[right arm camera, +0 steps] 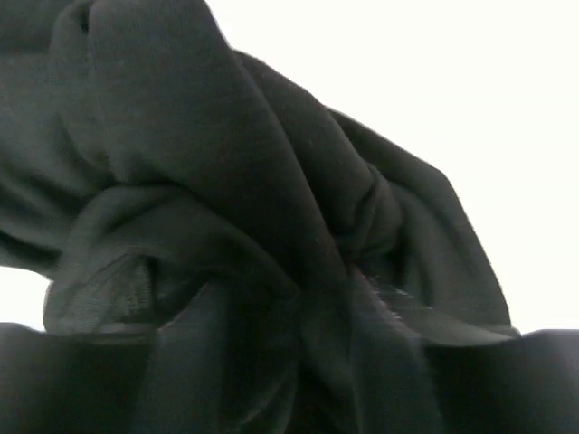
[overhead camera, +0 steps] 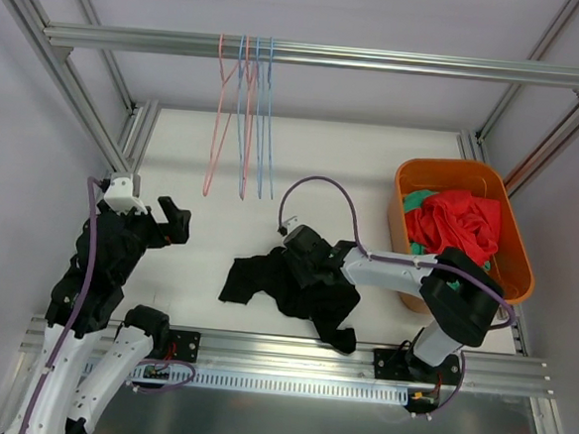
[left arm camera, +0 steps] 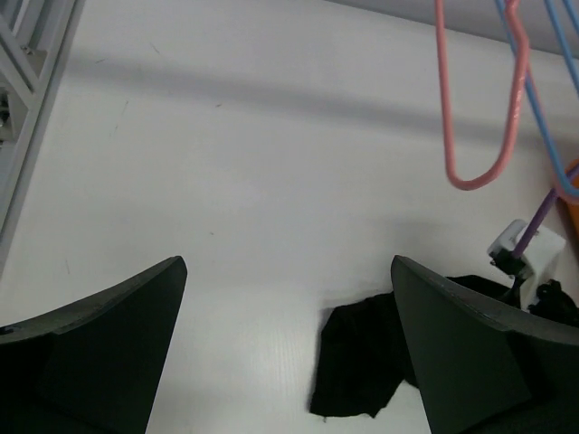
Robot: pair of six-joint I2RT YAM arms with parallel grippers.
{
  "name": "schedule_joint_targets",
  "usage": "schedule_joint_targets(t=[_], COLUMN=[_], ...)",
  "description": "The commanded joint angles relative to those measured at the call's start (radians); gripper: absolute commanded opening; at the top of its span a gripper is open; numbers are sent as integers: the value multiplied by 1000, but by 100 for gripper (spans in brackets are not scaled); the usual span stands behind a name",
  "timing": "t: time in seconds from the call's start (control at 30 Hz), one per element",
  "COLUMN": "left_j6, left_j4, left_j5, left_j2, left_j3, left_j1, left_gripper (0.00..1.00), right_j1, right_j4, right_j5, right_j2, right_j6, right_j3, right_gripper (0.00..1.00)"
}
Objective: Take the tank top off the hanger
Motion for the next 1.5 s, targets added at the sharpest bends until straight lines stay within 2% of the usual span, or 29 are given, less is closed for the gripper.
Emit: schedule_joint_targets(t=[0.0, 0.03, 0.07, 0.17, 0.3, 0.33, 0.47, 0.57, 0.73, 0.87, 1.03, 1.1, 1.13, 1.23, 1.33, 1.47], left_j6=[61, 61, 58, 55, 55, 55, 50, 49, 44, 47, 49, 49, 49, 49, 49, 41], left_j4=[-16, -14, -13, -13, -14, -13, -14, -13, -10, -8, -2, -2, -2, -1, 1, 2], left_j5=[-65, -73, -77, -59, -34, -25, -4, -7, -17, -17, -4, 6, 7, 15, 21, 7], left_j2=[-70, -102, -117, -148, -119, -110, -84, -91, -117, -120, -111, -108, -110, -111, -111, -122], left_j3=[-68, -81, -90, -93, -95, -95, -90, -91, -95, -98, -98, -98, -98, -98, -99, -98], left_j1=[7, 7, 7, 7, 7, 7, 7, 7, 7, 7, 7, 7, 7, 7, 7, 7], left_gripper=[99, 99, 99, 99, 99, 99, 98, 99, 99, 99, 99, 99, 99, 99, 99, 99], right_j1=[-3, -1, 3, 5, 5, 2, -18, -52, -164, -343, -571, -651, -755, -958, -1055, -1073], right_j4=[69, 78, 106, 161, 134, 123, 3, -101, -254, -331, -437, -437, -446, -445, -423, -325], right_j5=[153, 162, 187, 217, 268, 282, 328, 355, 382, 311, 345, 378, 359, 291, 227, 100], right_j2=[-18, -29, -46, -167, -378, -465, -644, -719, -736, -733, -619, -577, -537, -511, -505, -467], right_j6=[86, 88, 89, 85, 47, 37, -35, -93, -209, -263, -349, -384, -378, -271, -135, -17], right_j3=[-36, -43, -55, -121, -146, -137, -57, 62, 295, 502, 812, 839, 843, 799, 670, 355], right_gripper=[23, 5, 0, 0, 0, 0, 0, 0, 0, 0, 0, 0, 0, 0, 0, 0])
